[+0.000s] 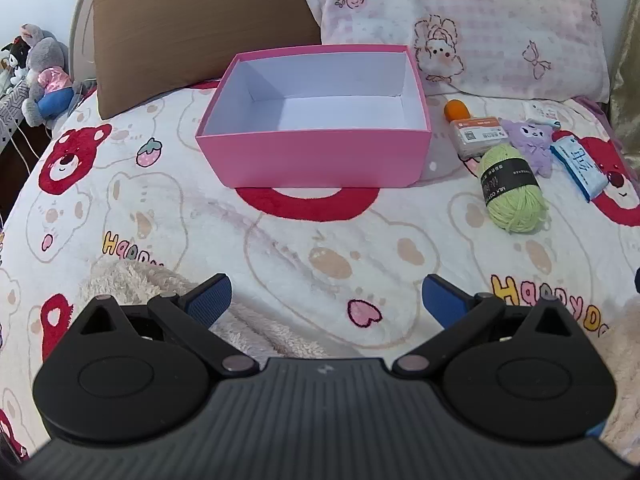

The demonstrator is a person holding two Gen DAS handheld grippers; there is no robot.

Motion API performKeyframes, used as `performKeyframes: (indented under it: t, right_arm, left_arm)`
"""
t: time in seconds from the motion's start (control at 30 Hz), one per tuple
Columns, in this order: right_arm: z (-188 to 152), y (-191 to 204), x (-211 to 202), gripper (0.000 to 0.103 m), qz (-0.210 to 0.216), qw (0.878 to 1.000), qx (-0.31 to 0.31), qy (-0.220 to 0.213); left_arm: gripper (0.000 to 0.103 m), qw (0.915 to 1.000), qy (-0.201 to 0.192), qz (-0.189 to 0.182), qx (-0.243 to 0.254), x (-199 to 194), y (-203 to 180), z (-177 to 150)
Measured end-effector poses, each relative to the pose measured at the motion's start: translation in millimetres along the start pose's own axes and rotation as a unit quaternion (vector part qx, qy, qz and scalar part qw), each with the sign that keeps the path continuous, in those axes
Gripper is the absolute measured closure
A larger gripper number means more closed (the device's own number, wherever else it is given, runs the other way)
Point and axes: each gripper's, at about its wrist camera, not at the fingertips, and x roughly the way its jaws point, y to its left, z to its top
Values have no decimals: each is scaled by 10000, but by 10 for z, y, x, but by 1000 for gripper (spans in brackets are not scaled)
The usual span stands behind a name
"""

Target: Organize objects

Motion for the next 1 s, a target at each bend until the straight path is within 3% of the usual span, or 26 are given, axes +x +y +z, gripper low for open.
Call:
performKeyframes:
  t: [1.0]
  right_arm:
    - [-34,39,15,7,-110,9996,-250,120]
  left_arm:
    - [0,9996,227,-162,51,59,-63,-15]
